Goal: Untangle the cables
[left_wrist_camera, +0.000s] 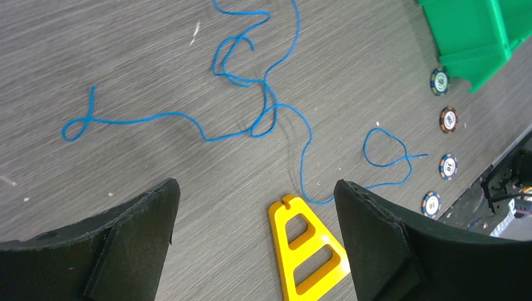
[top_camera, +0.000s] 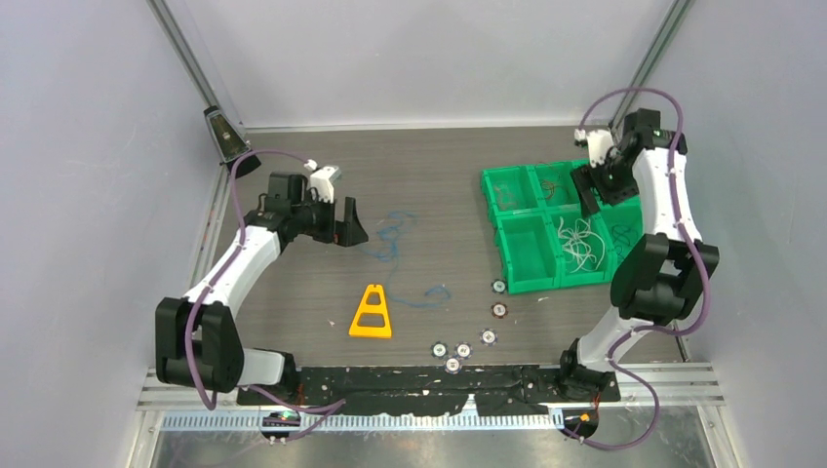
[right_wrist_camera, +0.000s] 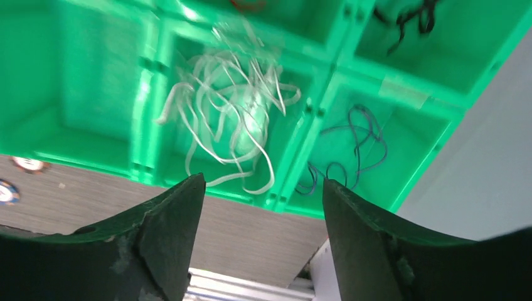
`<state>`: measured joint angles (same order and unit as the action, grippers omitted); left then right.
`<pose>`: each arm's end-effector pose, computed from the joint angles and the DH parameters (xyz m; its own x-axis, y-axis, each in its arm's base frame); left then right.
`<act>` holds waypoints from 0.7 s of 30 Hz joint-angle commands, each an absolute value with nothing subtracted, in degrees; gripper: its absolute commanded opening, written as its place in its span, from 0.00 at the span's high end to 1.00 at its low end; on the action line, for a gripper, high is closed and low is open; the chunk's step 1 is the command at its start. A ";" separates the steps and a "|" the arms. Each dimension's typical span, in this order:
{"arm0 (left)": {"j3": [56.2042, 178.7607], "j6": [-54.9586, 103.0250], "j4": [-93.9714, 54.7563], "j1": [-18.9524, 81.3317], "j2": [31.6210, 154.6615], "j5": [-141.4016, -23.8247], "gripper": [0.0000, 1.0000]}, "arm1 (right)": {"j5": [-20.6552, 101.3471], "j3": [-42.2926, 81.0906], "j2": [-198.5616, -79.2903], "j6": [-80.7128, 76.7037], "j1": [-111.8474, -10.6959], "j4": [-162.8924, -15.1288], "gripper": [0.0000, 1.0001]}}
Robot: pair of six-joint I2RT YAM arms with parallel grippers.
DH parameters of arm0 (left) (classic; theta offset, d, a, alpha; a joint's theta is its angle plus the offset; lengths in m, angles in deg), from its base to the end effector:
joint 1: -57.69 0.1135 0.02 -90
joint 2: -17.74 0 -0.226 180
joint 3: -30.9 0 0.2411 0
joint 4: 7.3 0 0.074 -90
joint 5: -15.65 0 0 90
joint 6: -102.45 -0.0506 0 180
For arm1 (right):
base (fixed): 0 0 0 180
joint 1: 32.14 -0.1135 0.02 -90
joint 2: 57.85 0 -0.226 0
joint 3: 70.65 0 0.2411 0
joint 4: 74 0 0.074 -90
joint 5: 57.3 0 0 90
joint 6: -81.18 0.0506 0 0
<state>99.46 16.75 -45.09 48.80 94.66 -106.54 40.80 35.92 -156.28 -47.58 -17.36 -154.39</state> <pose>0.2807 -0.0712 0.2143 -0.7476 0.0527 -0.6620 0.4406 0.7852 -0.4350 0.3205 -0.0772 0.2530 -0.8502 -0.4167 -0.3217 -0.4120 0.9071 -0.0862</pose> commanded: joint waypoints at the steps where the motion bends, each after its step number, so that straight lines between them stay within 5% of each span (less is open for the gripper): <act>1: 99.92 20.39 -45.11 51.65 95.65 -103.85 0.06 | 49.40 43.60 -151.78 -43.10 -24.80 -156.88 0.24; 10: 101.38 26.19 -39.43 54.87 103.57 -103.34 0.17 | 58.02 40.64 -155.43 -34.09 -43.71 -148.66 0.23; 16: 101.42 27.39 -36.54 55.00 101.54 -107.36 0.12 | 61.51 44.46 -166.36 -22.90 -53.66 -136.39 0.22; 21: 101.10 23.33 -41.16 55.84 96.39 -106.22 0.06 | 57.53 56.41 -180.88 -14.61 -60.93 -133.62 0.07</act>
<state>99.44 26.15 -40.45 54.92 101.74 -105.09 58.77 48.47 -174.09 -23.39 -56.07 -139.83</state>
